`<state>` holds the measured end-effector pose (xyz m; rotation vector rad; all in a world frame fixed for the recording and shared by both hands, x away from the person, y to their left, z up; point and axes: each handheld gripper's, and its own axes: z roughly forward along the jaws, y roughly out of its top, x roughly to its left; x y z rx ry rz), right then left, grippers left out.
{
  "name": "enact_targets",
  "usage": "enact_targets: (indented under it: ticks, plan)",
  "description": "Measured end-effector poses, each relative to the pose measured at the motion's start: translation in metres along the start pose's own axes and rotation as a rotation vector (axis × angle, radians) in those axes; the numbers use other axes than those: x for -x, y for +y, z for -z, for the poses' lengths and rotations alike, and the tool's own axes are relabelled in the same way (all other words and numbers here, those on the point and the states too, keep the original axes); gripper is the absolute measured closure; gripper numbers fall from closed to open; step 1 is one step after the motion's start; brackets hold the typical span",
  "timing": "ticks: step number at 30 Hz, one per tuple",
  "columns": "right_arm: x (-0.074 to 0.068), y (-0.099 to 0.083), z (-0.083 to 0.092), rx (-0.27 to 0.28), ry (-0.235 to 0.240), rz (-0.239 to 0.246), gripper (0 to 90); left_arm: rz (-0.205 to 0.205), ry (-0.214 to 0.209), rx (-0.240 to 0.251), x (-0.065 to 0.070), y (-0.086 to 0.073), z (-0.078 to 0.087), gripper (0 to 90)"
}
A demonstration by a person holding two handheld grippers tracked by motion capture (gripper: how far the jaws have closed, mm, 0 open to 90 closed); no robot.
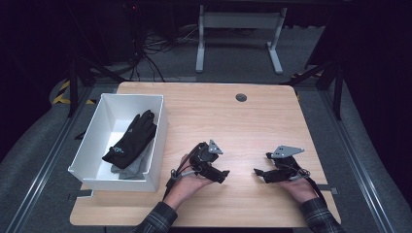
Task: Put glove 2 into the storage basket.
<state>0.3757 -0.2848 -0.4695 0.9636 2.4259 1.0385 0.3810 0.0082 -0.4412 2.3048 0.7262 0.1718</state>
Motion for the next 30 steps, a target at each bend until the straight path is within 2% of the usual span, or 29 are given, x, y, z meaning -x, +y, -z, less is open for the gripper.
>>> enact_targets:
  ticks: [4, 9, 17, 19, 23, 30]
  plan:
    - [0.0, 0.0, 0.0, 0.0, 0.0, 0.0, 17.2, -0.01, 0.001, -0.002, 0.002, -0.005, -0.005, 7.4]
    - [0.0, 0.0, 0.0, 0.0, 0.0, 0.0, 17.2, -0.033, 0.011, -0.028, 0.005, -0.011, -0.012, 6.1]
    - [0.0, 0.0, 0.0, -0.001, 0.001, 0.0, 17.0, -0.043, 0.012, -0.038, 0.007, -0.019, -0.02, 3.1]
    - [0.0, 0.0, 0.0, -0.001, 0.001, 0.001, 16.9, -0.064, 0.014, -0.033, 0.008, -0.021, -0.022, 1.3]
    - [0.0, 0.0, 0.0, -0.001, 0.002, 0.001, 16.7, -0.082, 0.007, 0.022, 0.006, -0.027, -0.023, 0.0]
    - [0.0, 0.0, 0.0, -0.001, 0.002, 0.001, 16.6, -0.082, 0.004, 0.021, 0.005, -0.028, -0.022, 0.0]
